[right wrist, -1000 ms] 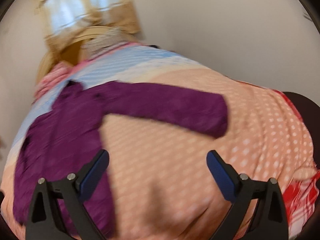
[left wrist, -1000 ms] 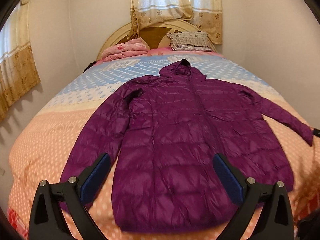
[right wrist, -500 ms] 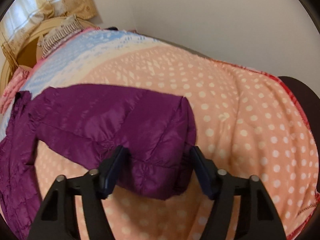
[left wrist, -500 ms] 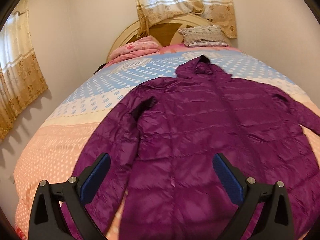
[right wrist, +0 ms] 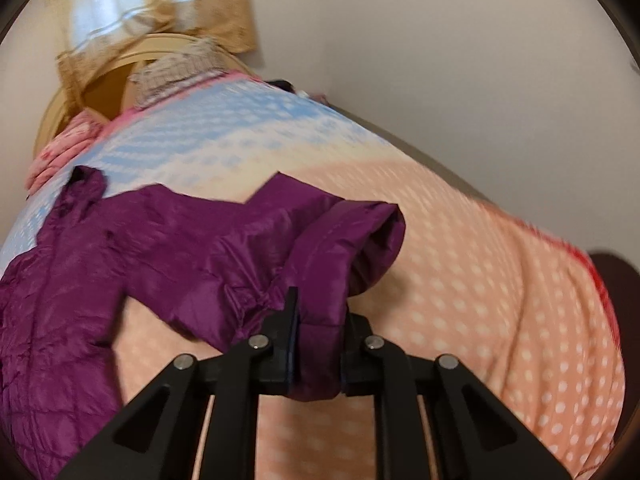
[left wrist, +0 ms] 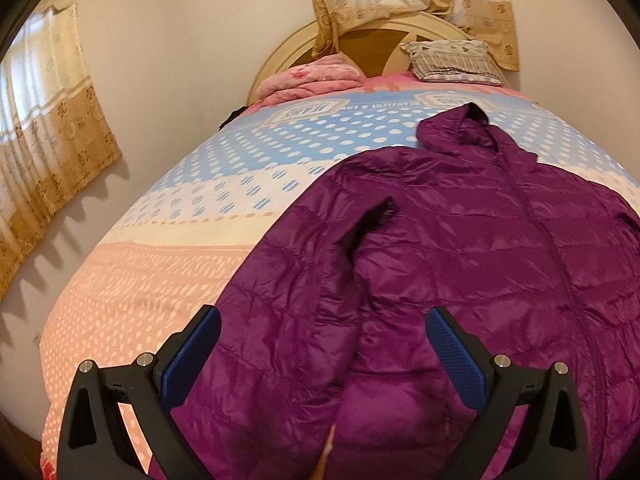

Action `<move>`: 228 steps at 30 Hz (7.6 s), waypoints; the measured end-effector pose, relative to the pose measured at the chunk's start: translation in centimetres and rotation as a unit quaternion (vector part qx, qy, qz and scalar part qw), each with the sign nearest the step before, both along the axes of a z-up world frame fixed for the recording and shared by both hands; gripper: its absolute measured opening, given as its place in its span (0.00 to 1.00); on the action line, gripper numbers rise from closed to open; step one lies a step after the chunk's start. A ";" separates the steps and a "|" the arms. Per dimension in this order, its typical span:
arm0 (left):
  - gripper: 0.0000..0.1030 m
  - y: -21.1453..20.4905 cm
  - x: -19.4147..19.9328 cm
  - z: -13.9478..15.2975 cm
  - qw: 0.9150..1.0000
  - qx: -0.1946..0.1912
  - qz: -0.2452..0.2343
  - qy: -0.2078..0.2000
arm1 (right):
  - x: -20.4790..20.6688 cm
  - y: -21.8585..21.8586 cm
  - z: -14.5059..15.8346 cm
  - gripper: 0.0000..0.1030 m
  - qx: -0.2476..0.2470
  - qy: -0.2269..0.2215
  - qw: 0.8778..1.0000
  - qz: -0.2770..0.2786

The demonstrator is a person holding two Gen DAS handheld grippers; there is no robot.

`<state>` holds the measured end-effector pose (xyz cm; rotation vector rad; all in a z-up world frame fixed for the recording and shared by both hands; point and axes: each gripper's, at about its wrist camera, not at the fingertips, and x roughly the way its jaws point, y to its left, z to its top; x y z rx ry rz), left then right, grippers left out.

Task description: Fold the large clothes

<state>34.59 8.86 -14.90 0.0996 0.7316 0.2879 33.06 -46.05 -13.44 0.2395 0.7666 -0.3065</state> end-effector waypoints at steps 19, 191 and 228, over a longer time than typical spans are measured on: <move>0.99 4.6 2.5 -0.1 1.000 -0.005 0.019 -0.009 | 8.9 25.6 -1.2 0.16 -0.036 -0.030 0.969 0.241; 0.61 -10.4 -1.0 8.0 0.971 -0.091 -0.204 -0.084 | -1.2 15.5 -7.0 0.80 0.015 -0.002 0.972 0.235; 0.88 8.9 -4.4 -2.8 0.996 -0.074 0.040 -0.006 | -2.1 34.2 -4.4 0.16 -0.032 0.011 0.921 0.389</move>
